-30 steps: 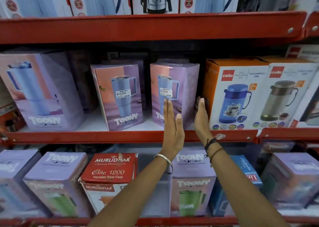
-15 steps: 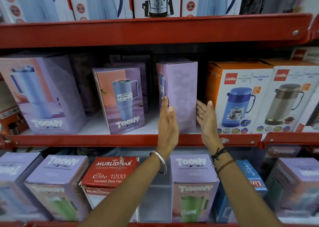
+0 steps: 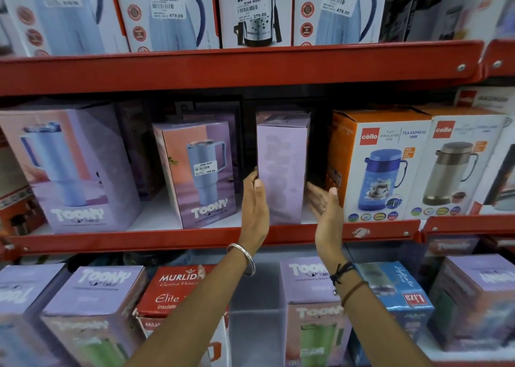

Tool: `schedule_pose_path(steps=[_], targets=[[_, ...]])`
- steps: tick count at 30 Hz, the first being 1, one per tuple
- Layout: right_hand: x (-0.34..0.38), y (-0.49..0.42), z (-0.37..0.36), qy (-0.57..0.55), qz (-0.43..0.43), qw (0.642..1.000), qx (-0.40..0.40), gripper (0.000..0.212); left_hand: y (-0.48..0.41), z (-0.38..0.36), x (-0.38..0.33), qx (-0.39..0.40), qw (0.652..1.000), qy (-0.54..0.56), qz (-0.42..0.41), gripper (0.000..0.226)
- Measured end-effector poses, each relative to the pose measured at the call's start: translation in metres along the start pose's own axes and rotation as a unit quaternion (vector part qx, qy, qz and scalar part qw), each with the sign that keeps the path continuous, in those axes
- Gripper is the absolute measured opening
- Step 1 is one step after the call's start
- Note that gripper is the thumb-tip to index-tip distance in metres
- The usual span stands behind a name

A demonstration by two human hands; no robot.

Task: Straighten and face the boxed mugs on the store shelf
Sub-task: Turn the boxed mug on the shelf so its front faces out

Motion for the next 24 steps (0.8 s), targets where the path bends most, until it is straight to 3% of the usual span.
schedule_pose_path(steps=[4,7,10,12,16,18,22,24], targets=[[0.014,-0.036,-0.01,-0.006,-0.034,0.999,-0.033,0.055,0.026,-0.016,-0.002,-0.068,0.997,-0.025,-0.028,0.054],[0.014,-0.063,-0.021,0.027,-0.069,0.997,-0.031,0.081,0.049,-0.033,-0.007,-0.053,0.998,-0.014,-0.013,0.046],[-0.058,-0.136,-0.006,0.028,-0.092,0.995,-0.019,0.101,0.06,-0.045,-0.011,-0.03,0.999,0.007,0.034,0.043],[-0.063,-0.143,-0.005,0.018,-0.117,0.993,-0.007,0.097,0.062,-0.049,-0.011,-0.018,0.999,0.004,0.043,0.047],[0.017,-0.078,-0.023,-0.008,-0.129,0.991,0.035,0.067,0.056,-0.047,-0.017,0.003,0.999,0.008,0.053,0.06],[0.019,-0.079,-0.02,-0.02,-0.112,0.993,0.028,0.066,0.051,-0.042,-0.022,0.01,0.998,0.028,0.062,0.071],[0.02,-0.069,-0.014,-0.016,-0.1,0.995,0.017,0.066,0.036,-0.026,-0.03,0.021,0.998,0.004,0.057,0.061],[0.018,-0.066,-0.009,-0.012,-0.083,0.996,0.017,0.066,0.025,-0.017,-0.027,0.012,0.999,-0.004,0.049,0.069]])
Point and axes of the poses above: each hand's wrist, its own y-axis away from the middle knuckle, its own z-axis out of the back of the hand, x = y × z, the point moved 2 cm from there along -y, towards the middle knuckle, and after that the axes turned 5 degrees about -x, right-handed, at the moved point
